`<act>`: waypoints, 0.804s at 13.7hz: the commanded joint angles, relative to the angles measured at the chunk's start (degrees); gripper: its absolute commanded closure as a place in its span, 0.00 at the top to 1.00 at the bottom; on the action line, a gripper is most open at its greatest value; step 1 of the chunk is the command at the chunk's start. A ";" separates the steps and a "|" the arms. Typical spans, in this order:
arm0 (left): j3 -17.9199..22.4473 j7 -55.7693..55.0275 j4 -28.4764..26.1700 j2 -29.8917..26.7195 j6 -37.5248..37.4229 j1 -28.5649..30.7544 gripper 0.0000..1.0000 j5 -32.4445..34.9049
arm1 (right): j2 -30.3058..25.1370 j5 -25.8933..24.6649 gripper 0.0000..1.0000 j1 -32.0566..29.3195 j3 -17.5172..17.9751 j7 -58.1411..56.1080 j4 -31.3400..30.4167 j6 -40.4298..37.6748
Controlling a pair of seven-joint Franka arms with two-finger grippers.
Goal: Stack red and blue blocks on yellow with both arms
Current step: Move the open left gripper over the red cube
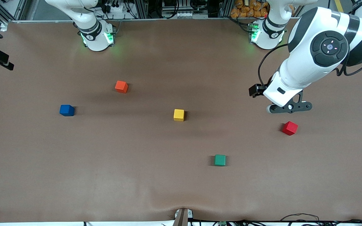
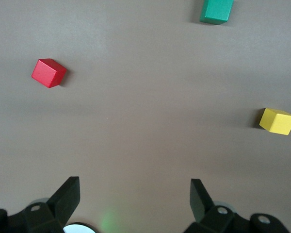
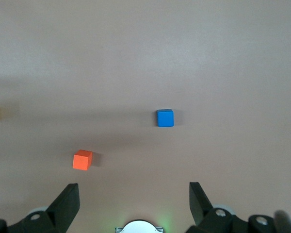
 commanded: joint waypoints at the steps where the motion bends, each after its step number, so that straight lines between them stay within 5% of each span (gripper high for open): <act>1: -0.23 -1.32 0.57 -0.28 -0.23 -0.27 1.00 1.16 | -0.22 0.86 1.00 -1.09 0.54 -0.40 -0.12 0.02; 11: -0.32 -1.32 0.13 1.55 3.97 -1.93 1.00 0.37 | -0.04 0.77 1.00 -1.18 0.54 -0.32 -0.12 0.11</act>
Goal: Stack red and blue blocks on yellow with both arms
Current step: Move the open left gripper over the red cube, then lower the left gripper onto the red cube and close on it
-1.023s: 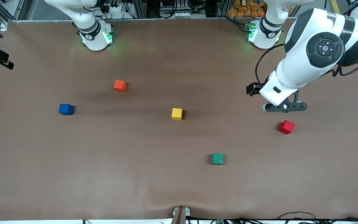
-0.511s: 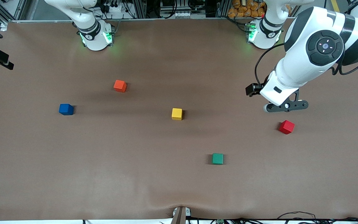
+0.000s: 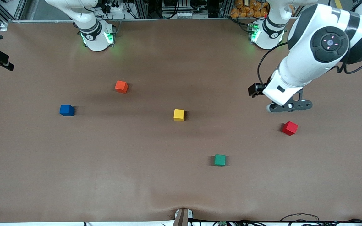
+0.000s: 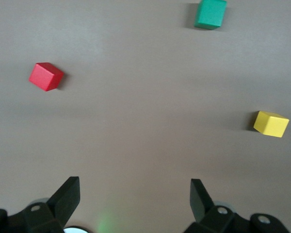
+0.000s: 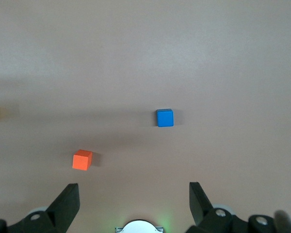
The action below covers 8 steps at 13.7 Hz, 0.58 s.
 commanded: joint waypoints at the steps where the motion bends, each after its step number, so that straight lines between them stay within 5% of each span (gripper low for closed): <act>1: -0.21 -1.14 -0.54 2.18 3.30 -0.95 1.00 0.75 | -0.18 0.77 1.00 -1.07 0.54 -0.32 -0.12 0.11; 4: 0.40 -0.01 -3.78 3.07 6.46 1.15 1.00 1.54 | -0.18 1.12 1.00 -0.89 0.54 -0.32 0.06 0.20; 8: 0.23 6.75 -14.93 2.28 15.76 7.56 1.00 9.45 | -0.18 1.56 1.00 -0.98 0.54 -0.40 0.15 0.20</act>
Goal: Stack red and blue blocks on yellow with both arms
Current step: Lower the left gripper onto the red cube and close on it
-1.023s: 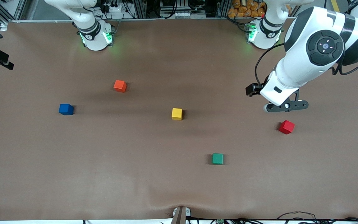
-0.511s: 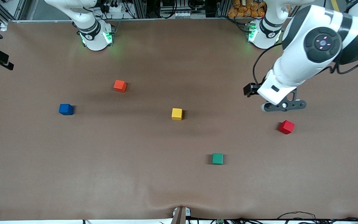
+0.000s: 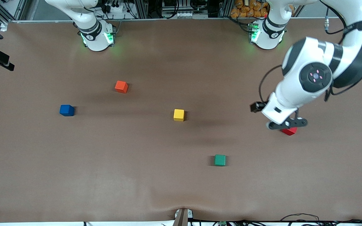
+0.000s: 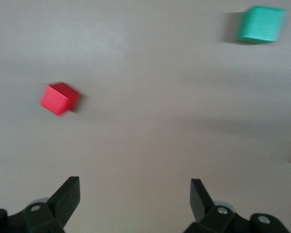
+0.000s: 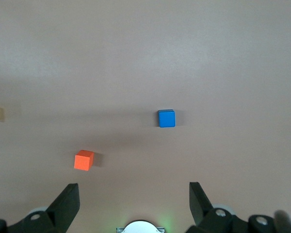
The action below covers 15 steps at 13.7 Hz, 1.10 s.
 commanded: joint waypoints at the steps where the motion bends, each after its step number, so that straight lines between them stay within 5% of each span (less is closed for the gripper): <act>1: -0.62 5.04 -8.07 -1.91 6.52 4.81 1.00 2.44 | -0.20 1.12 1.00 -0.95 0.48 -0.40 0.14 0.09; 7: -0.71 19.12 -20.03 -1.21 22.43 14.67 1.00 2.36 | -0.20 1.12 1.00 -0.95 0.48 -0.40 0.14 0.17; 15: -0.62 36.07 -22.15 4.41 29.56 19.33 1.00 2.44 | -0.20 1.91 1.00 -0.95 0.48 -0.40 0.14 0.17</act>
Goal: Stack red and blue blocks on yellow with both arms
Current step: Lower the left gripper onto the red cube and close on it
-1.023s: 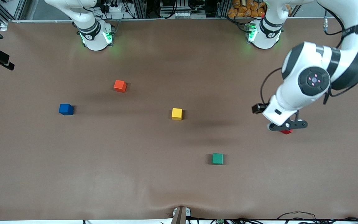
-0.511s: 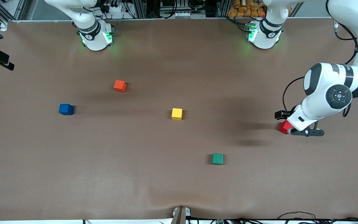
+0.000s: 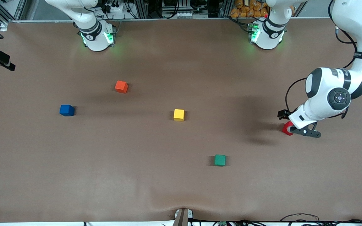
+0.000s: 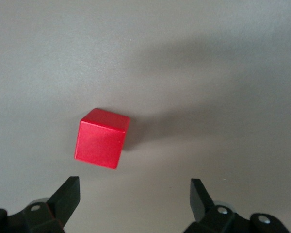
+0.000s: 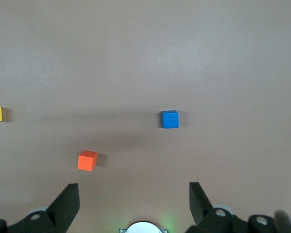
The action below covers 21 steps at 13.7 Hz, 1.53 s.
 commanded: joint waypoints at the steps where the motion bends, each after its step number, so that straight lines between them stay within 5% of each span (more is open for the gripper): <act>1: -0.61 7.12 -0.18 2.09 2.98 3.16 1.00 0.99 | -0.20 1.10 1.00 -0.95 0.48 -0.40 0.12 -0.06; 9: -0.61 10.93 0.00 6.22 7.74 4.13 1.00 7.74 | -0.12 1.10 1.00 -0.95 0.48 -0.32 0.12 -0.06; 13: -0.61 10.93 0.17 7.54 8.61 4.13 0.90 7.75 | 0.06 1.10 1.00 -0.86 0.48 -0.40 0.12 -0.06; 18: -0.61 9.88 0.17 7.37 8.97 3.96 0.10 7.75 | 0.06 1.10 1.00 -0.95 0.48 -0.32 0.12 -0.06; 19: -0.79 9.35 0.09 6.50 8.53 3.95 0.00 7.75 | 0.06 1.10 1.00 -0.95 0.48 -0.32 0.12 0.02; 21: -2.09 5.07 0.17 3.87 6.87 3.52 0.00 7.40 | 0.06 1.10 1.00 -0.95 0.48 -0.40 0.12 -0.06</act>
